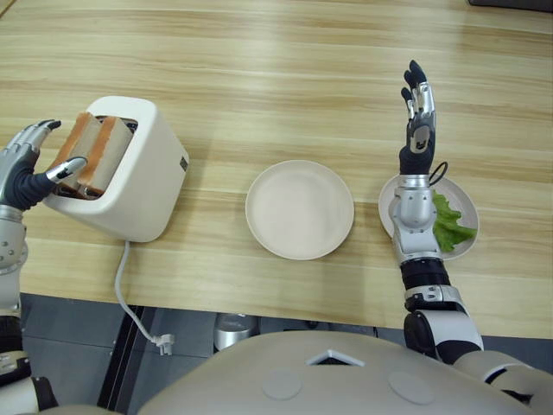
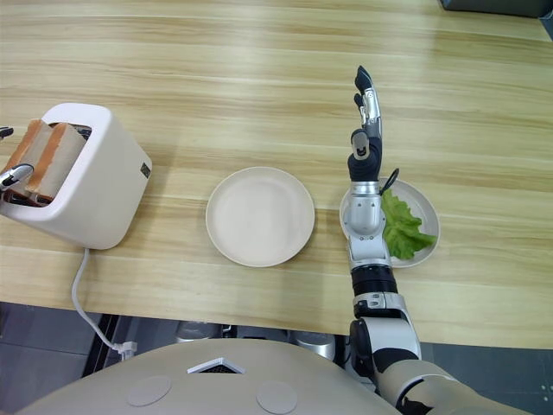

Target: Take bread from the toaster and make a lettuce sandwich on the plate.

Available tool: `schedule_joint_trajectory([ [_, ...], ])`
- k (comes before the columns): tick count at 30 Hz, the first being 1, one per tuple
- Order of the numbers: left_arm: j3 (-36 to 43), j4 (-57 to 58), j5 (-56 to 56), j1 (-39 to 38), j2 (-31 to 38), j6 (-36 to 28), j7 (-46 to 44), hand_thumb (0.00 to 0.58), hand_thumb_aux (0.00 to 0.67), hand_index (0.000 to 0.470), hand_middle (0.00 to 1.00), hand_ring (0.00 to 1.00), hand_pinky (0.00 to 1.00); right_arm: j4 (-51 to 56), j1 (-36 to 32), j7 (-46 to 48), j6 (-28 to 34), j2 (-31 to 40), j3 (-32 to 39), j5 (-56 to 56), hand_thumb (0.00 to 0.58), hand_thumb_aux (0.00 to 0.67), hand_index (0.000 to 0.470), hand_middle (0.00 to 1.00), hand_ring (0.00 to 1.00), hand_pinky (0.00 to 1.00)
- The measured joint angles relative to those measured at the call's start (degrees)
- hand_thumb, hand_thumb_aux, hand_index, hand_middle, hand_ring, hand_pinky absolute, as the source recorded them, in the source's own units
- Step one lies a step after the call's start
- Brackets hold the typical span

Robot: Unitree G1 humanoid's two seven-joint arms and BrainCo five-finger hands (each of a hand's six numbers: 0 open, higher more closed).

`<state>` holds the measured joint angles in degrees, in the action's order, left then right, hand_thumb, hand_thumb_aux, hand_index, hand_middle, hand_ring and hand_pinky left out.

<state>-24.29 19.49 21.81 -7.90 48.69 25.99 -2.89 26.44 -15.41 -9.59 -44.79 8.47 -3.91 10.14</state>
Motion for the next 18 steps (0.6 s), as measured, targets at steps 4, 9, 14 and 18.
schedule_joint_trajectory([
  [4, 1.1, 2.1, 0.2, 0.7, 0.8, 0.5, 0.9, 0.0, 0.0, 0.0, 0.0, 0.0, 0.0, 0.0, 0.0, -0.1, 0.0, 0.5, -0.3, -0.1, 0.0, 0.0, 0.0, 0.0, 0.0, 0.0],
  [9, 1.5, 3.3, 1.2, 0.7, 3.2, 0.4, 2.3, 0.0, 0.0, 0.0, 0.0, 0.0, 0.0, 0.0, 0.0, -0.4, 0.0, 0.6, -0.4, -0.1, 0.0, 0.0, 0.0, 0.0, 0.0, 0.0],
  [14, 2.2, 3.7, 1.2, 0.5, 3.3, 0.0, 2.3, 0.0, 0.0, 0.0, 0.0, 0.0, 0.0, 0.0, 0.0, -0.5, 0.0, 0.8, -0.4, -0.1, 0.0, 0.0, 0.0, 0.0, 0.0, 0.0],
  [18, 3.5, 4.3, 1.2, 0.9, 3.4, 0.1, 2.4, 0.16, 0.1, 0.069, 0.0, 0.0, 0.0, -0.1, 0.5, -0.6, 0.0, 1.0, -0.6, -0.1, 0.0, 0.0, 0.0, 0.0, 0.0, 0.0],
])
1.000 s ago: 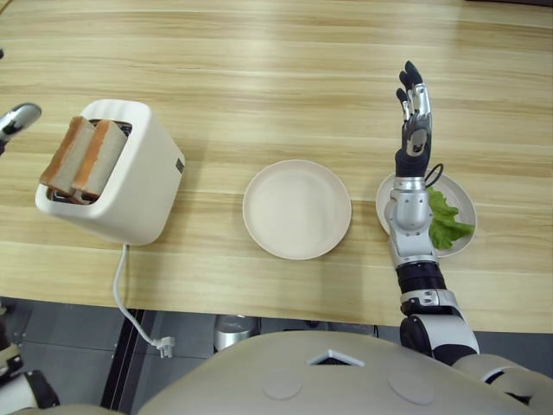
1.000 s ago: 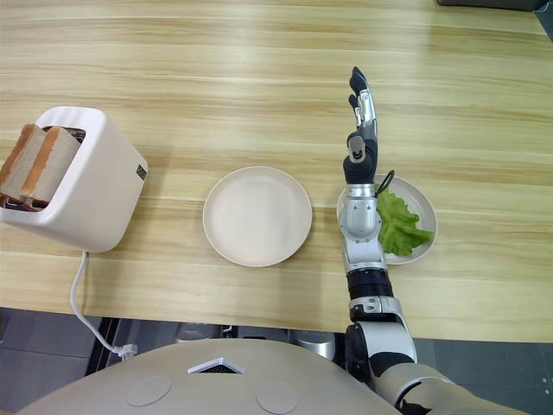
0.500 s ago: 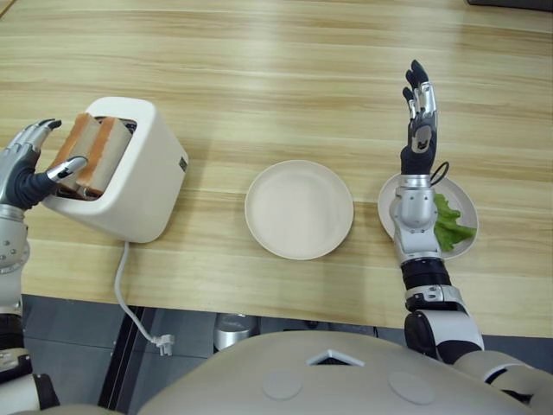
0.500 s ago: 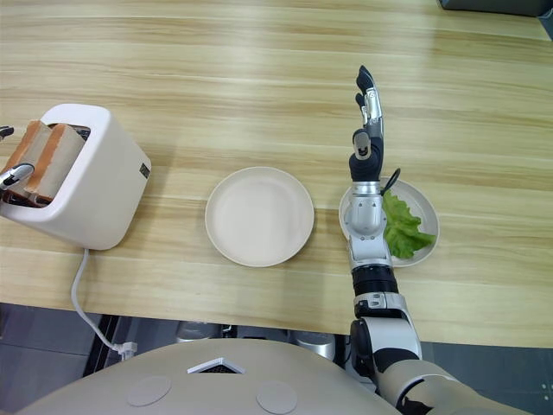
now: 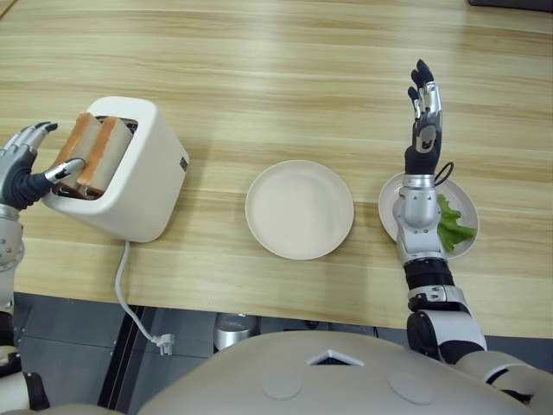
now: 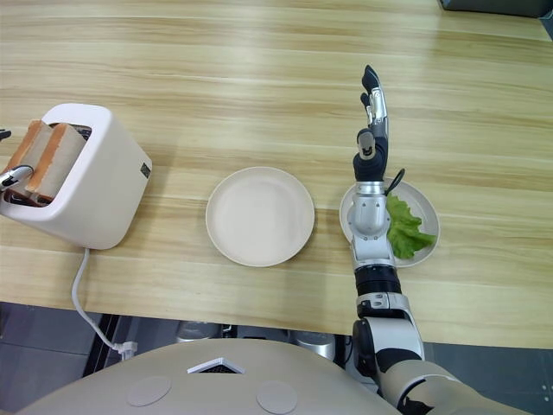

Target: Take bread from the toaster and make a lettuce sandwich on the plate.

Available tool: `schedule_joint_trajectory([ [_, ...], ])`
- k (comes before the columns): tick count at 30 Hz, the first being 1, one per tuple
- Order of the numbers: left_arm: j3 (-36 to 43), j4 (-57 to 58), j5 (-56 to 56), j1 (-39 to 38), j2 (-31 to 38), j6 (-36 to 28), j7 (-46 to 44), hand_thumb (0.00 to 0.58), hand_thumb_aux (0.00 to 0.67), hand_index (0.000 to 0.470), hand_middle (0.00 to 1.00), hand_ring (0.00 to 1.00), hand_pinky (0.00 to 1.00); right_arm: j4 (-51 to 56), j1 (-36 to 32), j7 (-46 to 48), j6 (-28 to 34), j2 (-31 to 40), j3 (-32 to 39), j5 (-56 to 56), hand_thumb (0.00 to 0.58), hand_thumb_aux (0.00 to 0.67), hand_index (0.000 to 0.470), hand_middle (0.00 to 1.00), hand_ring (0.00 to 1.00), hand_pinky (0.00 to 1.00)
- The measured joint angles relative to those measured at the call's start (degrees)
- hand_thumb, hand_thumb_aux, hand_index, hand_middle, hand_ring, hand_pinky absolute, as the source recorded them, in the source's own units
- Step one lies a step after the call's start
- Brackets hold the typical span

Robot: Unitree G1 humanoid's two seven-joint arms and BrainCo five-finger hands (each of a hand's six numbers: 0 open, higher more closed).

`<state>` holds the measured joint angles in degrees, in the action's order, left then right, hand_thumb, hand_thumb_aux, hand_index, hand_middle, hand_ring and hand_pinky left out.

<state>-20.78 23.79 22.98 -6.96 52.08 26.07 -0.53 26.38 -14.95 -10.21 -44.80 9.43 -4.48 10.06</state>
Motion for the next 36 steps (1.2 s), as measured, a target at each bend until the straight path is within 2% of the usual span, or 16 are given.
schedule_joint_trajectory([
  [1, 0.2, 0.1, 0.0, 0.1, 0.1, 0.0, 0.1, 0.331, 0.231, 0.159, 0.0, 0.0, 0.0, 0.0, 0.0, 0.0, 0.0, 0.0, 0.0, 0.0, 0.0, 0.0, 0.0, 0.0, 0.0, 0.0],
  [2, 0.4, 0.3, 0.0, 0.3, 0.2, 0.2, 0.5, 0.468, 0.376, 0.258, 0.0, 0.0, 0.0, -0.1, 0.1, 0.0, 0.0, 0.0, -0.1, 0.0, 0.0, 0.0, 0.0, 0.0, 0.0, 0.0],
  [5, 0.8, 0.4, 0.0, 0.7, 0.6, 0.4, 1.0, 0.489, 0.405, 0.278, 0.0, 0.0, 0.0, -0.2, 0.2, 0.0, 0.0, 0.1, -0.5, 0.0, 0.0, 0.0, 0.0, 0.0, 0.0, 0.0],
  [6, 0.8, 0.4, 0.0, 0.8, 0.6, 0.4, 1.2, 0.512, 0.441, 0.303, 0.0, 0.0, 0.0, -0.2, 0.3, 0.0, 0.0, 0.1, -0.6, 0.0, 0.0, 0.0, 0.0, 0.0, 0.0, 0.0],
  [7, 1.1, 0.4, 0.0, 0.8, 0.6, 0.6, 1.2, 0.547, 0.51, 0.35, 0.0, 0.0, 0.0, -0.2, 0.3, 0.0, 0.0, 0.1, -0.8, 0.0, 0.0, 0.0, 0.0, 0.0, 0.0, 0.0],
  [8, 1.5, 0.4, -0.1, 0.9, 0.6, 0.8, 1.3, 0.578, 0.628, 0.431, 0.0, 0.0, 0.0, -0.2, 0.4, 0.0, 0.0, 0.1, -0.9, 0.0, 0.0, 0.0, 0.0, 0.0, 0.0, 0.0],
  [9, 1.8, 0.3, -0.1, 1.1, 0.6, 0.9, 1.4, 0.578, 0.628, 0.431, 0.0, 0.0, 0.0, -0.2, 0.4, 0.0, 0.0, 0.1, -0.9, 0.0, 0.0, 0.0, 0.0, 0.0, 0.0, 0.0],
  [10, 2.0, 0.2, -0.2, 1.2, 0.6, 1.0, 1.4, 0.58, 0.67, 0.46, 0.0, 0.0, 0.0, -0.2, 0.4, 0.0, 0.0, 0.0, -0.9, 0.0, 0.0, 0.0, 0.0, 0.0, 0.0, 0.0],
  [24, 2.4, -2.8, -3.5, 0.4, 0.4, -0.7, -1.2, 0.58, 0.67, 0.46, 0.0, 0.0, 0.0, -0.6, 0.6, 0.0, 0.0, -0.1, -0.9, 0.0, 0.0, 0.0, 0.0, 0.0, 0.0, 0.0],
  [25, 2.4, -3.0, -3.7, 0.4, 0.5, -1.0, -1.6, 0.58, 0.67, 0.46, 0.28, 0.28, 0.28, -0.6, 0.6, 0.0, 0.0, -0.1, -0.9, 0.0, 0.0, 0.0, 0.0, 0.0, 0.0, 0.0],
  [26, 2.3, -3.2, -4.8, 0.7, 0.5, -1.5, -2.7, 0.58, 0.67, 0.46, 0.66, 0.66, 0.66, -0.6, 0.6, 0.0, 0.0, -0.1, -0.9, 0.0, 0.0, 0.0, 0.0, 0.0, 0.0, 0.0],
  [27, 2.2, -3.4, -5.8, 1.4, 0.6, -2.1, -3.6, 0.58, 0.67, 0.46, 1.0, 1.0, 1.0, -0.6, 0.6, 0.0, 0.0, -0.1, -0.9, 0.0, 0.0, 0.0, 0.0, 0.0, 0.0, 0.0],
  [36, 2.0, -3.7, -9.7, 12.1, 3.6, -5.0, -9.6, 0.58, 0.67, 0.46, 1.0, 1.0, 1.0, 0.4, -0.3, -0.2, -0.2, -0.2, -0.9, 0.0, 0.0, 0.0, 0.0, 0.0, 0.0, 0.0],
])
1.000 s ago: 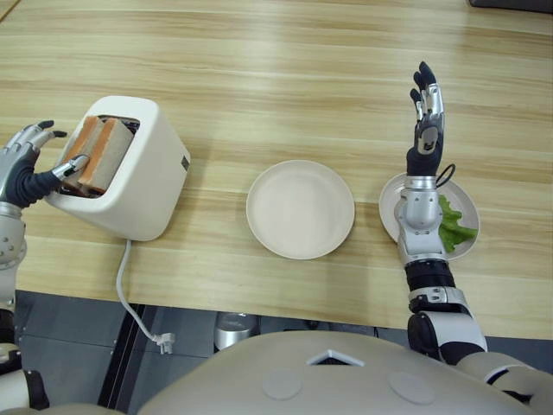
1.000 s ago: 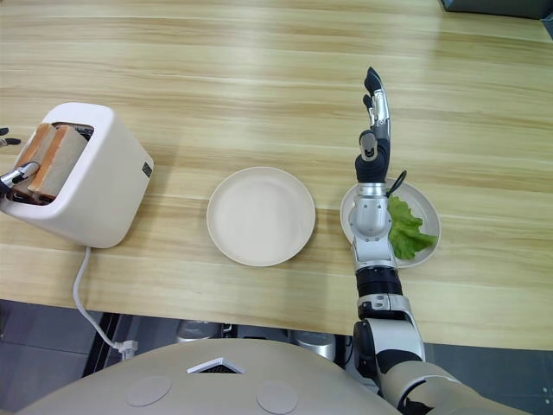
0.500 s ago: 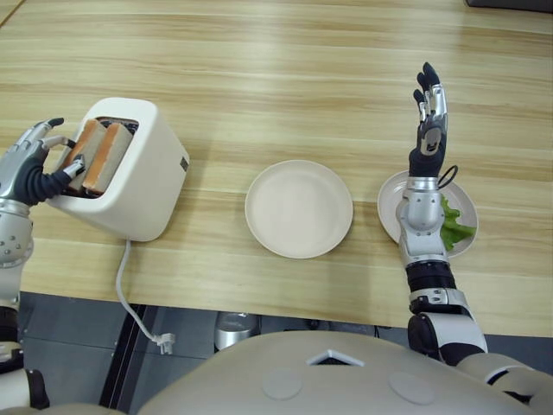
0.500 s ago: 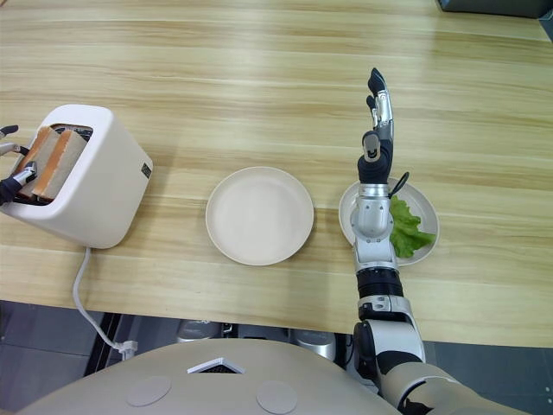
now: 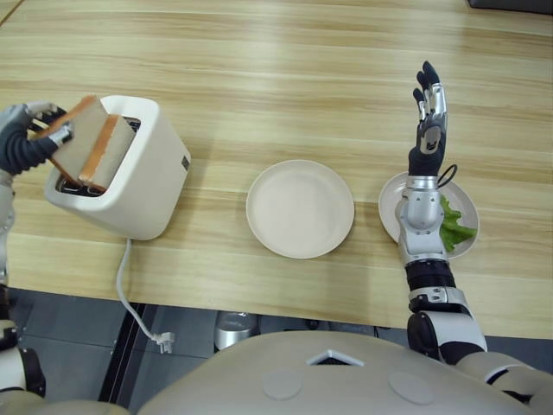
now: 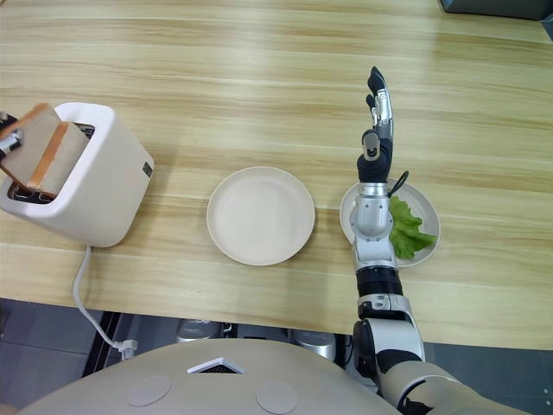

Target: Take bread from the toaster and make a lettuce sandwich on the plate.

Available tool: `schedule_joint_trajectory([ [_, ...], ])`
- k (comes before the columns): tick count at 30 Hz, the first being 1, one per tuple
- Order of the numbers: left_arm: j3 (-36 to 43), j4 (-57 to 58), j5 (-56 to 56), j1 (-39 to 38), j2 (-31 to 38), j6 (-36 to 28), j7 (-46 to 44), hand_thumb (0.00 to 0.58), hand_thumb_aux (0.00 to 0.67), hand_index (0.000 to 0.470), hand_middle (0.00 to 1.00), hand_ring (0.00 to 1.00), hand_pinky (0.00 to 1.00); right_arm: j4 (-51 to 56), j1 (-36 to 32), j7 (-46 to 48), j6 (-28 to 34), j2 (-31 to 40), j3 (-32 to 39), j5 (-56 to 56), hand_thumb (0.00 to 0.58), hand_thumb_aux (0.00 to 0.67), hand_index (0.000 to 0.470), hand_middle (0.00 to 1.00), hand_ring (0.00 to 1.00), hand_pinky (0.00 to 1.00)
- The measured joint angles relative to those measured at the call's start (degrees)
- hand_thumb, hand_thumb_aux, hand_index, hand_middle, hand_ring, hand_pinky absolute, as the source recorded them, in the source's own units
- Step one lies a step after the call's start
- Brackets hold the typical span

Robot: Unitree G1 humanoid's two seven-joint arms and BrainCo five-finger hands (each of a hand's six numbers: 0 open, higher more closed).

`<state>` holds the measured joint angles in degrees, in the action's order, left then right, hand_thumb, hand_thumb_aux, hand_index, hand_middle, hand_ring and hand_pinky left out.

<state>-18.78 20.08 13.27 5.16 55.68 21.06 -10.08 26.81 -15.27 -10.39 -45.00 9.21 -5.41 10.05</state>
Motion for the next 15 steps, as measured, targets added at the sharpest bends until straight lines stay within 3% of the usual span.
schedule_joint_trajectory([
  [9, 1.2, -3.7, -7.0, 15.6, -0.2, -4.7, -9.4, 0.58, 0.67, 0.46, 1.0, 1.0, 1.0, 1.6, -1.6, -0.1, -0.3, 0.6, -0.2, -1.1, 0.0, 0.0, 0.0, 0.0, 0.0, 0.0],
  [15, 3.5, -9.4, -13.4, 19.5, -4.9, -9.9, -15.2, 0.58, 0.67, 0.46, 1.0, 1.0, 1.0, -0.2, -2.7, -0.9, -0.6, 7.8, -1.2, 3.3, 0.0, 0.0, 0.0, 0.0, 0.0, 0.0],
])
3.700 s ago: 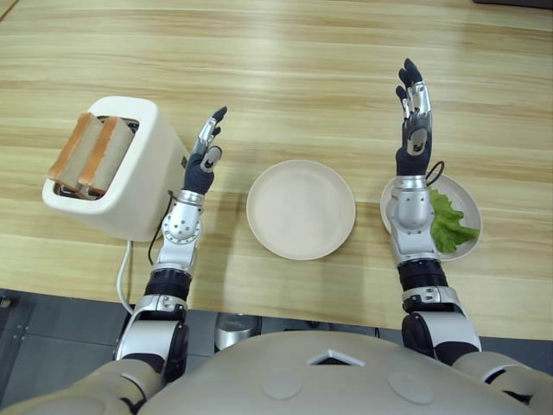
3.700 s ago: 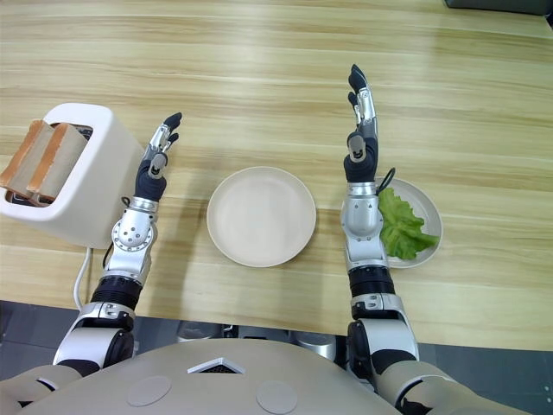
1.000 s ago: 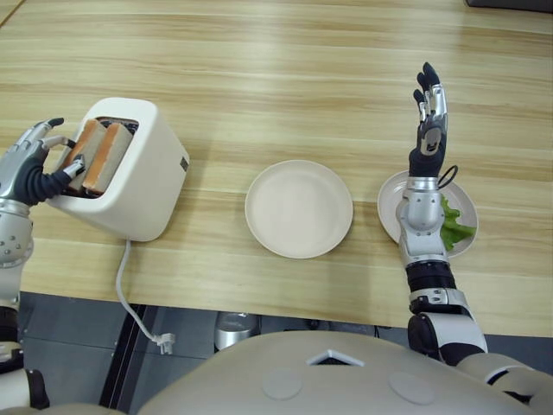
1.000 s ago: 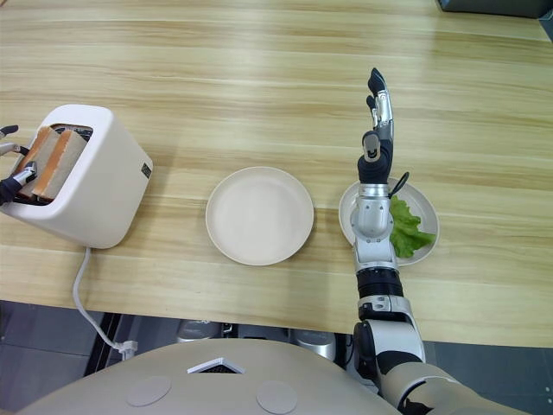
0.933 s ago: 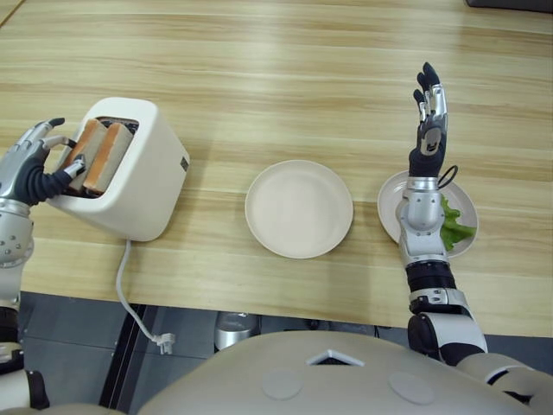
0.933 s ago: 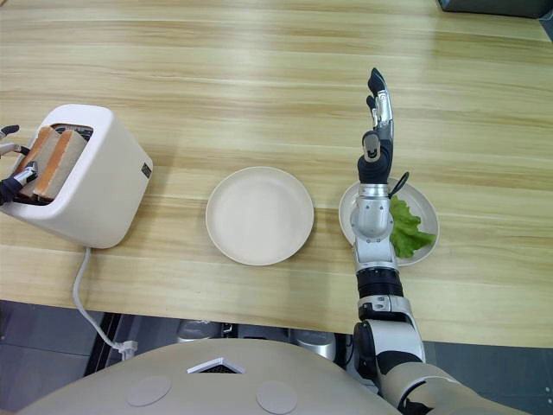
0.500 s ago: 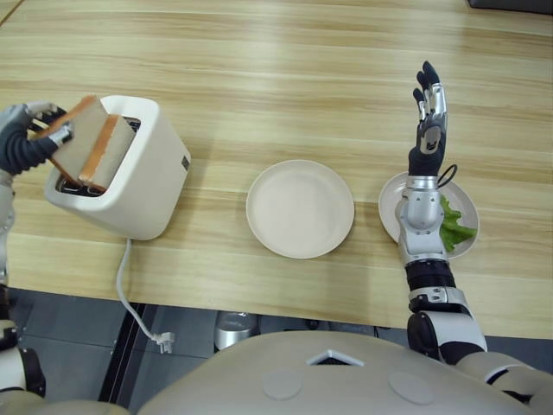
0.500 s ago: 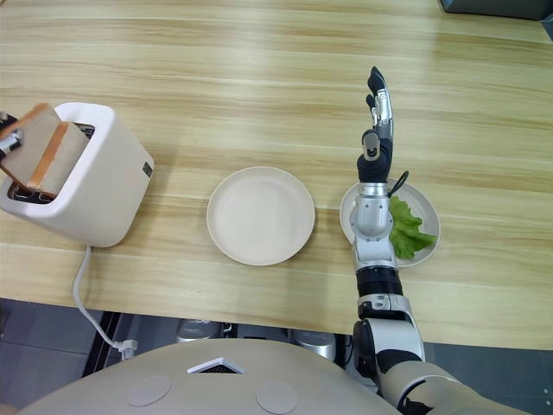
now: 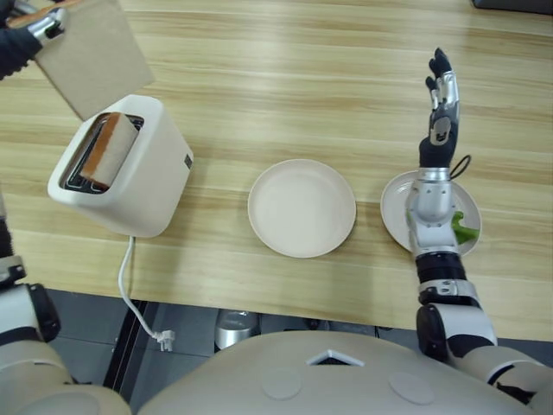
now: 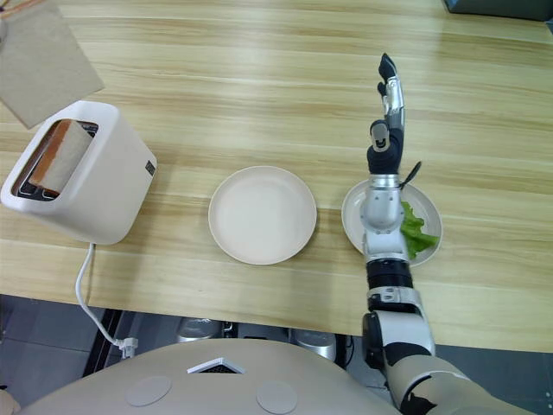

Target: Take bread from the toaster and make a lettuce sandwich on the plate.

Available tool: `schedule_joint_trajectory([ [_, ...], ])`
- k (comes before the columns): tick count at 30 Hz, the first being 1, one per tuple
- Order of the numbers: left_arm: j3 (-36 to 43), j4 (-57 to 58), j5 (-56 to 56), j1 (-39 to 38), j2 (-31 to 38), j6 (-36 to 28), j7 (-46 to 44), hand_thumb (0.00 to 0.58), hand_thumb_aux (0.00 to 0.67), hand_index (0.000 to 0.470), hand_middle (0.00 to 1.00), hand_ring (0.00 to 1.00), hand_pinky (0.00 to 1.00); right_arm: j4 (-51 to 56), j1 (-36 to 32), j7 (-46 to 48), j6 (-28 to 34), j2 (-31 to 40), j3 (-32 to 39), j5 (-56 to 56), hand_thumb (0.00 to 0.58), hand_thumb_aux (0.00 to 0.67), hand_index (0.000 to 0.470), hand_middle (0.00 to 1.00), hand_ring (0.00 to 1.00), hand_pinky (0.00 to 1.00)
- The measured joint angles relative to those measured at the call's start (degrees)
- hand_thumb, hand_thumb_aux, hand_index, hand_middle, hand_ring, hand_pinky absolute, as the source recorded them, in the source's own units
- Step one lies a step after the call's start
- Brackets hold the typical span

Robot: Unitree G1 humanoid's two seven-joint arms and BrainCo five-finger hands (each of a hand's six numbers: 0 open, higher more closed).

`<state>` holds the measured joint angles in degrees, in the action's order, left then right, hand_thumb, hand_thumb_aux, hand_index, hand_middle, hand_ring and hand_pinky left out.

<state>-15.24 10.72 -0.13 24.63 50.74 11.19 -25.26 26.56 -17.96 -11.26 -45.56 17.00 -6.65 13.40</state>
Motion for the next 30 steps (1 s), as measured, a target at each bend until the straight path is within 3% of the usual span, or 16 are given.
schedule_joint_trajectory([
  [7, 6.8, -12.6, -10.7, -1.5, -12.7, -10.1, -6.2, 0.58, 0.67, 0.46, 1.0, 1.0, 1.0, -1.9, 0.8, 1.8, 3.3, 16.2, -1.7, 6.6, 0.0, 0.0, 0.0, 0.0, 0.0, 0.0],
  [10, 11.5, -14.1, -11.5, -3.4, -17.6, -11.2, -7.7, 0.58, 0.67, 0.46, 1.0, 1.0, 1.0, 0.0, 2.0, 3.0, 5.3, 23.0, -1.8, 9.3, 0.0, 0.0, 0.0, 0.0, 0.0, 0.0],
  [13, 16.6, -11.8, -10.4, -3.8, -21.8, -9.8, -9.7, 0.58, 0.67, 0.46, 1.0, 1.0, 1.0, 4.0, 5.3, 1.5, 6.3, 29.8, -1.0, 14.9, 0.0, 0.0, 0.0, 0.0, 0.0, 0.0],
  [18, 22.3, -4.4, -7.6, -2.7, -25.7, -6.2, -12.9, 0.58, 0.67, 0.46, 1.0, 1.0, 1.0, 8.4, 9.3, -5.0, 6.8, 35.6, 3.1, 25.1, 0.0, 0.0, 0.0, 0.0, 0.0, 0.0],
  [24, 27.6, 5.9, -3.8, 0.1, -28.1, -0.3, -17.5, 0.58, 0.67, 0.46, 1.0, 1.0, 1.0, 12.5, 12.2, -15.6, 9.1, 38.2, 13.3, 38.6, 0.0, 0.0, 0.0, 0.0, 0.0, 0.0],
  [30, 30.7, 12.9, -0.9, 2.0, -29.7, 4.1, -20.3, 0.58, 0.67, 0.46, 1.0, 1.0, 1.0, 14.3, 11.5, -21.2, 10.7, 38.5, 19.4, 43.4, 0.0, 0.0, 0.0, 0.0, 0.0, 0.0],
])
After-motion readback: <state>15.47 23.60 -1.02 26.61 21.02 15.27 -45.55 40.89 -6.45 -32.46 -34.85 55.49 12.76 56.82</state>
